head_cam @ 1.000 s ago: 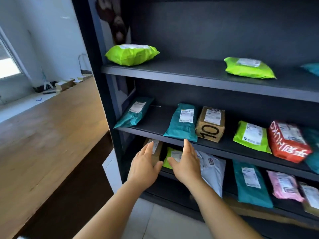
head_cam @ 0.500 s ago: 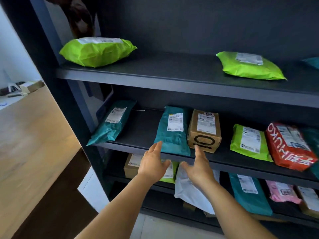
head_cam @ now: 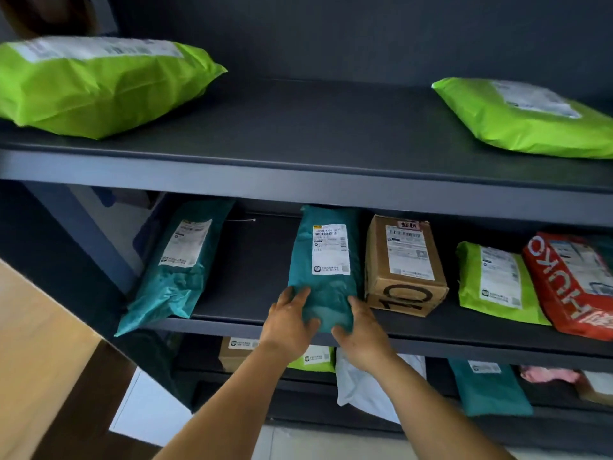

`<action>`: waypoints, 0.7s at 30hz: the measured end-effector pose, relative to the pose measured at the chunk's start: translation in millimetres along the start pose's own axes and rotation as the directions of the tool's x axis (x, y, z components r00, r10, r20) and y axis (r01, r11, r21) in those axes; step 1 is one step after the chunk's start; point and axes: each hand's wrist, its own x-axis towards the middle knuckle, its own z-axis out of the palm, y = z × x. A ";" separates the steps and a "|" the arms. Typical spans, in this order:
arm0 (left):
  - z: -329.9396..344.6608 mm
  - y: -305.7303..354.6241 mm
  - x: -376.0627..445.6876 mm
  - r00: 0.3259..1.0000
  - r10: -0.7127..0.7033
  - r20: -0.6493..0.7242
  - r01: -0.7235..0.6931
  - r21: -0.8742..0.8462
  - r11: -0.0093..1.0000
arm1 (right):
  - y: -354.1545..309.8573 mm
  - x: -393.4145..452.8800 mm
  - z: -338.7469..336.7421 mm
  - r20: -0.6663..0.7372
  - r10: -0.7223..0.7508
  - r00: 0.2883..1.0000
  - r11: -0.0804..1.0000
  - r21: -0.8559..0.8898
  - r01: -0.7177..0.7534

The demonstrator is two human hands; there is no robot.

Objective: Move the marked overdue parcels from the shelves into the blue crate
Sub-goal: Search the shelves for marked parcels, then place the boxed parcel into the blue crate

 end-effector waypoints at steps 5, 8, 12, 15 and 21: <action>-0.7 -7.8 4.1 0.999 0.009 -0.043 -0.010 -0.012 1.000 | -3.7 4.5 12.5 -0.029 -0.008 1.000 0.999 -0.043 0.007; 0.6 -8.1 2.0 0.999 0.014 -0.045 -0.015 -0.020 1.000 | -3.8 1.9 13.5 -0.062 -0.014 0.998 0.999 -0.036 0.012; -1.1 -6.2 -3.2 0.997 0.008 -0.071 -0.011 -0.030 1.000 | -6.3 -7.4 11.3 -0.116 -0.032 0.993 0.999 -0.014 0.031; -2.2 2.5 -9.6 0.988 0.018 -0.156 -0.011 0.044 0.999 | -7.8 -18.6 2.5 -0.161 -0.068 0.985 0.998 -0.012 0.067; 6.2 46.4 -13.7 0.970 0.095 -0.224 -0.096 0.007 0.995 | -1.0 -38.4 -34.9 -0.338 -0.202 0.919 0.973 0.036 0.227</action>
